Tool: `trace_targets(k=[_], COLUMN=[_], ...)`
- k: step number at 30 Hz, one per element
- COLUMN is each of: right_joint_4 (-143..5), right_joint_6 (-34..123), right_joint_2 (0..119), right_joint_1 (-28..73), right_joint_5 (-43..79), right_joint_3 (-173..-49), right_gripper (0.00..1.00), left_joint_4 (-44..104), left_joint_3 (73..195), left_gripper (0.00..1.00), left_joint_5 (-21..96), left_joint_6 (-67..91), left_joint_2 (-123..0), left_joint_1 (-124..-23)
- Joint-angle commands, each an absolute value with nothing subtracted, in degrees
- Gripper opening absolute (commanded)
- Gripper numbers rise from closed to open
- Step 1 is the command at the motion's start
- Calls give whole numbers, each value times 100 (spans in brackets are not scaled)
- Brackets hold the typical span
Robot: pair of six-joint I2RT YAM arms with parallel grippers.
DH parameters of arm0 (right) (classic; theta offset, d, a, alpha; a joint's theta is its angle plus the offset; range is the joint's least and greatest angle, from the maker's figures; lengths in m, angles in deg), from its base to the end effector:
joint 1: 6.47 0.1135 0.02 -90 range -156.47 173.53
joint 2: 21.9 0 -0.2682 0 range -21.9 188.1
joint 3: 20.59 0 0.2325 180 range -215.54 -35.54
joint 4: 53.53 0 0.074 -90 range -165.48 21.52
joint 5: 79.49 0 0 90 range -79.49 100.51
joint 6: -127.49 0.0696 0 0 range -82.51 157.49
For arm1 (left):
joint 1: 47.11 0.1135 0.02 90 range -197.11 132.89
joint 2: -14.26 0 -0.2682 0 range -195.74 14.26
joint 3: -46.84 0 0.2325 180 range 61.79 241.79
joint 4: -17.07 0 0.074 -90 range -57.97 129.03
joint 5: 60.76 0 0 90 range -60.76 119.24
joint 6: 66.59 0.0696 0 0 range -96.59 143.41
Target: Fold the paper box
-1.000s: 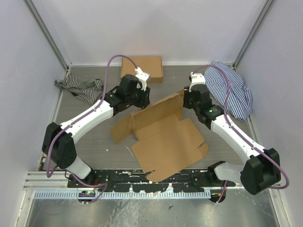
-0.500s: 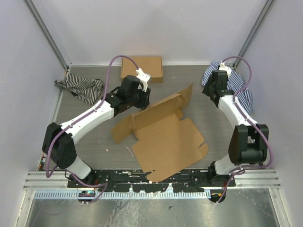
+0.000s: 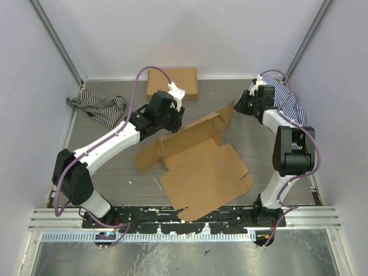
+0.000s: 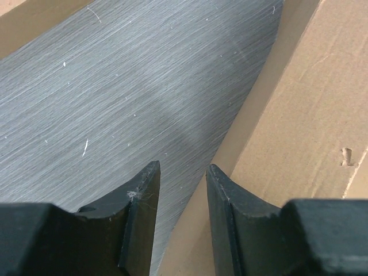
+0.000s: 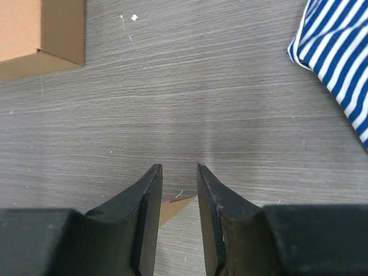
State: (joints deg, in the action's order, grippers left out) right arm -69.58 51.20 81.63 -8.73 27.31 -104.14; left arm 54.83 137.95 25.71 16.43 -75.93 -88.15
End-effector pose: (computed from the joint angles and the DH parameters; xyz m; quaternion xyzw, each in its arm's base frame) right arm 0.4155 0.0037 0.2121 0.0568 0.8822 0.1743 0.4337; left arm 0.2805 -0.2385 0.2994 0.2486 0.8587 -0.1568 0.4197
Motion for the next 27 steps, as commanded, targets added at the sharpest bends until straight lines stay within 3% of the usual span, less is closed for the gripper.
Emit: trace_targets(k=[1,14,27], right_joint_4=[-5915,-6057,-6551], right_joint_6=[5028,5041,5082], right_joint_2=[8216,8074,7468], right_joint_1=[-1068,-1114,-1118], right_joint_5=[3616,4904,3752], right_joint_3=[-10364,-9989,-9923], right_gripper=[36,32,31], left_joint_4=[5638,5865,6191], left_joint_3=[14024,14215,14533], left_gripper=[45,44,42], left_joint_5=[2378,2085,1707], left_joint_6=[1819,1789,1734], left_joint_2=[-7710,-7949,-8230], left_joint_1=[-8877,-9029,-9245])
